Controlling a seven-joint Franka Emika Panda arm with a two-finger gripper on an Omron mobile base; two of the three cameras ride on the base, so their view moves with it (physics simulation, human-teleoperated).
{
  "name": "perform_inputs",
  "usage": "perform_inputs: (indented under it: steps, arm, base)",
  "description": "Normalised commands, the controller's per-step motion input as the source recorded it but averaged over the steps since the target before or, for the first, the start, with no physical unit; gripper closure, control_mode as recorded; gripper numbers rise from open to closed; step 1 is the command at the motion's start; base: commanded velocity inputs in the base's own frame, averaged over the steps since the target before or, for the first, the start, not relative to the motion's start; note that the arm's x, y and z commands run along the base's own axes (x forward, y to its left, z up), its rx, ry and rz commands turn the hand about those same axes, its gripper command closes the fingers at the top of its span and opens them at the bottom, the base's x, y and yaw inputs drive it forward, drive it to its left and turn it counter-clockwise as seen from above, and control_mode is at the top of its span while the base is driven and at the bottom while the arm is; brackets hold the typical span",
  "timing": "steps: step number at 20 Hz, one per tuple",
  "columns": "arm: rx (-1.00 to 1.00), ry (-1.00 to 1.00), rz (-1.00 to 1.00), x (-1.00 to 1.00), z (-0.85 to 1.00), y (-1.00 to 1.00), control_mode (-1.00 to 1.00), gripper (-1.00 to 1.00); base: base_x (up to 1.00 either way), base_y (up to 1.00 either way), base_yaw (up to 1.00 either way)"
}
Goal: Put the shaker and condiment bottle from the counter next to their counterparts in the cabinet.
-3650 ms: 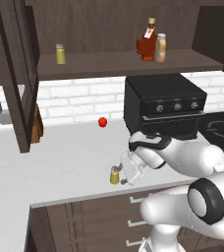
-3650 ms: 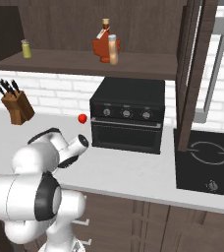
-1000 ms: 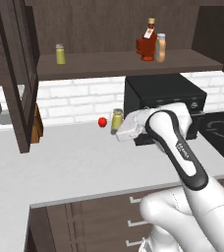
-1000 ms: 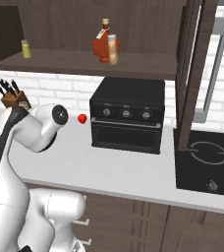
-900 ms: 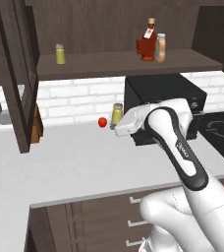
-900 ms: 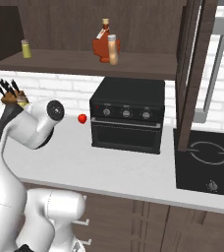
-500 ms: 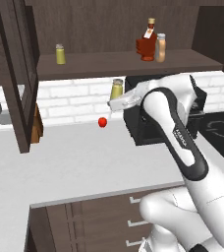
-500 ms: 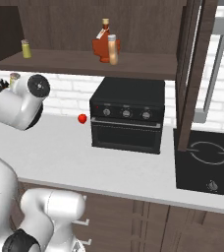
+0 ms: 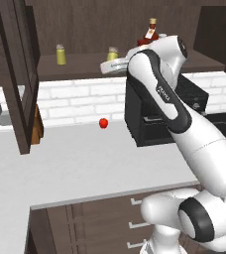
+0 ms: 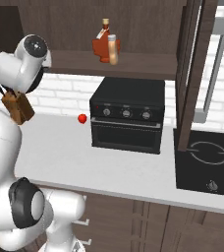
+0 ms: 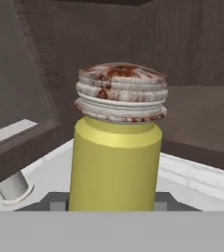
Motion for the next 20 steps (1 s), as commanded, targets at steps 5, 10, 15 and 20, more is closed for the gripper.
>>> perform_inputs:
  steps: [5, 10, 15, 20]
  arm:
    - [-0.02, 0.02, -0.04, 0.86, 0.00, 0.00, -1.00, 1.00]
    - [-0.01, 0.00, 0.00, 0.33, 0.03, 0.14, -1.00, 1.00]
    - [-0.02, -0.04, 0.00, 0.36, 0.00, 0.24, -1.00, 1.00]
    - [0.00, -0.04, 0.00, 0.36, 0.00, 0.25, -1.00, 1.00]
  base:
    - [0.00, 0.00, 0.00]
    - [0.00, 0.00, 0.00]
    - [0.00, 0.00, 0.00]
    - [0.00, 0.00, 0.00]
